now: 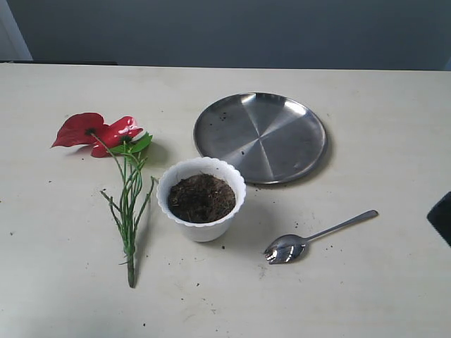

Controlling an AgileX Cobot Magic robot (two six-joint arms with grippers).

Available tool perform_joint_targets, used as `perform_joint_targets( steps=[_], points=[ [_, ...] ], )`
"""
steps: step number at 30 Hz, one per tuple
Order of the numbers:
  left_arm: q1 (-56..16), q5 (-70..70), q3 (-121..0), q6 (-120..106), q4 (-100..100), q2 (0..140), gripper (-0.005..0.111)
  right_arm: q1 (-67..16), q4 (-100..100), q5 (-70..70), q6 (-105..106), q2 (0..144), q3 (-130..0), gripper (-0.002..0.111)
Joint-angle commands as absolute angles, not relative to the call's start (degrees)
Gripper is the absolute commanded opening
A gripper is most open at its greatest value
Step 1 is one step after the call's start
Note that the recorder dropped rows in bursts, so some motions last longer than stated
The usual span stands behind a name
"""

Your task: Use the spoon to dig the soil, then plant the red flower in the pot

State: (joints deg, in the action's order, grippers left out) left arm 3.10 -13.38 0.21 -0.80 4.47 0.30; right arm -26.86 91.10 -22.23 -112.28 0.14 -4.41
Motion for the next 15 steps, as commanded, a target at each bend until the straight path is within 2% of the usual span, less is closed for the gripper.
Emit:
perform_joint_targets(
  steps=[1,6,12,15],
  points=[
    [2.7,-13.3,0.0,-0.58,4.03,0.0,0.0,-27.1,90.81,-19.18,-110.44,0.0,-7.35,-0.001],
    [2.7,-13.3,0.0,-0.58,4.03,0.0,0.0,-27.1,90.5,-21.04,-106.25,4.47,-17.76,-0.001],
    [2.7,-13.3,0.0,-0.58,4.03,0.0,0.0,-27.1,90.5,-12.11,-106.02,14.42,-33.37,-0.001],
    [2.7,-13.3,0.0,-0.58,4.03,0.0,0.0,-27.1,90.5,-13.23,-106.02,20.41,-39.96,-0.001]
  ],
)
